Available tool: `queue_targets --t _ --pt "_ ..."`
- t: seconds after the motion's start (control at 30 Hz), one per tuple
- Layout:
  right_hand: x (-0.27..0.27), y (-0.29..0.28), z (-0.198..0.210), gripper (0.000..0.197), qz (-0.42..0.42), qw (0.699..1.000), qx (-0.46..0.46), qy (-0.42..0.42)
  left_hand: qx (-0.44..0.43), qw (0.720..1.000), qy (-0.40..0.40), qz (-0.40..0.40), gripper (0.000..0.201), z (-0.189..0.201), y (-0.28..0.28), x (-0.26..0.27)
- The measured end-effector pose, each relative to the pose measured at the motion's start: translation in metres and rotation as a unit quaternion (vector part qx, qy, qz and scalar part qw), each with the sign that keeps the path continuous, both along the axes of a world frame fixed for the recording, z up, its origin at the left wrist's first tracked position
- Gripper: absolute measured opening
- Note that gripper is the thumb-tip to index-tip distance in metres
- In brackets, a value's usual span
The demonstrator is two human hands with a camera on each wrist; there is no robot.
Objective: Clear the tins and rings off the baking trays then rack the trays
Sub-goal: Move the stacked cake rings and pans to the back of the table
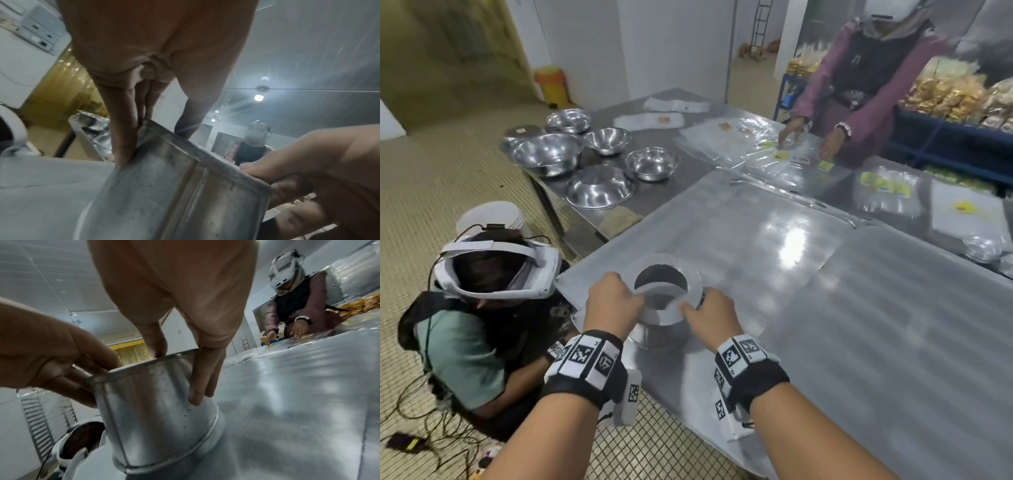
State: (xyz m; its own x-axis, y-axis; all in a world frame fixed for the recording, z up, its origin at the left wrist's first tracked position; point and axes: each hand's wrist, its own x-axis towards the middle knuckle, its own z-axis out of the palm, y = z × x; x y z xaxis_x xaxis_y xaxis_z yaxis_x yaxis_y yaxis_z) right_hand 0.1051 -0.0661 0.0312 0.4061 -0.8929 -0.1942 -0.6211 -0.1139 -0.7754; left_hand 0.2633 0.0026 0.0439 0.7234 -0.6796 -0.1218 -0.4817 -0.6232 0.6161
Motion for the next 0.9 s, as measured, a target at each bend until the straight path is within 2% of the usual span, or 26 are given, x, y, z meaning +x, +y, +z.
queue_targets --t 0.17,0.27,0.3,0.4,0.5,0.57,0.67,0.8,0.9 --pt "-0.037 -0.011 0.012 0.031 -0.089 0.995 -0.028 -0.044 -0.046 0.998 0.006 -0.042 0.044 0.017 -0.02 -0.033" --pt "-0.07 -0.02 0.019 0.029 -0.163 0.983 -0.042 -0.072 -0.087 0.992 0.009 -0.087 0.036 0.028 -0.036 -0.064" --pt "-0.082 -0.022 0.021 0.028 -0.186 0.979 -0.05 -0.073 -0.096 0.99 0.025 -0.099 0.034 0.031 -0.041 -0.076" --pt "-0.126 -0.027 0.029 0.031 -0.238 0.967 -0.072 -0.062 -0.121 0.981 0.058 -0.137 0.046 0.035 -0.058 -0.113" --pt "-0.172 -0.026 0.039 0.03 -0.277 0.955 -0.095 -0.052 -0.122 0.973 0.088 -0.175 0.045 0.039 -0.075 -0.15" --pt "-0.204 -0.022 0.046 0.03 -0.302 0.946 -0.11 -0.049 -0.131 0.965 0.137 -0.182 0.046 0.046 -0.083 -0.179" --pt "-0.255 -0.012 0.054 0.033 -0.344 0.929 -0.131 -0.036 -0.116 0.944 0.248 -0.182 0.061 0.059 -0.093 -0.225" --pt "-0.315 0.007 0.055 0.037 -0.394 0.907 -0.146 -0.039 -0.053 0.928 0.299 -0.217 0.09 0.059 -0.108 -0.275" --pt "-0.355 0.022 0.049 0.04 -0.416 0.895 -0.159 -0.036 -0.032 0.894 0.376 -0.242 0.074 0.058 -0.106 -0.313"
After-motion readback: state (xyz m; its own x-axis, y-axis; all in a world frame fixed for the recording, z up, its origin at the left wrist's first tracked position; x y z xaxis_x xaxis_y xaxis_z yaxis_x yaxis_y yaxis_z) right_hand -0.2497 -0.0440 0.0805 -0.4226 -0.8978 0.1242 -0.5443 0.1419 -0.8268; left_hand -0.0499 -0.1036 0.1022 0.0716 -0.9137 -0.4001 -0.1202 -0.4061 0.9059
